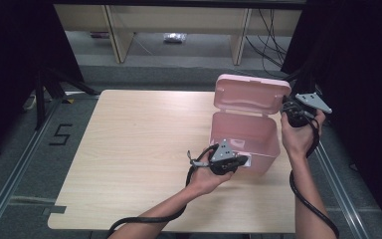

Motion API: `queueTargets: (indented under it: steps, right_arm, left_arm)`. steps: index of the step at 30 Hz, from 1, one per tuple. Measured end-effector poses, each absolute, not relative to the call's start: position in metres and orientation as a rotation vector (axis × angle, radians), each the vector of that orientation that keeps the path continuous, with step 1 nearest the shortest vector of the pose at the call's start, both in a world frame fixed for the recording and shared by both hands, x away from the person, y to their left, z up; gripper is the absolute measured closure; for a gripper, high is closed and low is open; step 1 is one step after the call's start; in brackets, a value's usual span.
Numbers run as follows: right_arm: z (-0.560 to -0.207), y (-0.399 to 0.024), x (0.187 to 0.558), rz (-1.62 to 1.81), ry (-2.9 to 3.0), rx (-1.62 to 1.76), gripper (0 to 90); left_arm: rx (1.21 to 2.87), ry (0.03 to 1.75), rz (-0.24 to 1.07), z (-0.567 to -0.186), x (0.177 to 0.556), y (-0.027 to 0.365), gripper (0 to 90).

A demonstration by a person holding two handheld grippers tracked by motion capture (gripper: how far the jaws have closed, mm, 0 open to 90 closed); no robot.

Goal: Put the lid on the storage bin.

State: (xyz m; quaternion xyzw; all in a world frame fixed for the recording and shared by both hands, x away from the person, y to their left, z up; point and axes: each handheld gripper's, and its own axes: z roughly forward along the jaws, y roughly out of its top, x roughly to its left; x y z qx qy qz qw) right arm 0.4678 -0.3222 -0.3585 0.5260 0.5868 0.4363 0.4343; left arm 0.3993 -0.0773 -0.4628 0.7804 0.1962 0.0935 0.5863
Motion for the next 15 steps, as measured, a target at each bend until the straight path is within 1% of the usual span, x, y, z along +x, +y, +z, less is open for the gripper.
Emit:
queueTargets:
  steps: [15]
  right_arm:
    - [-0.3609, -0.3215, 0.4601, 1.071, 1.464, 1.282, 89.7]
  left_arm:
    - [1.819, 0.458, 0.218, -0.4629, 0.3991, -0.0774, 90.0]
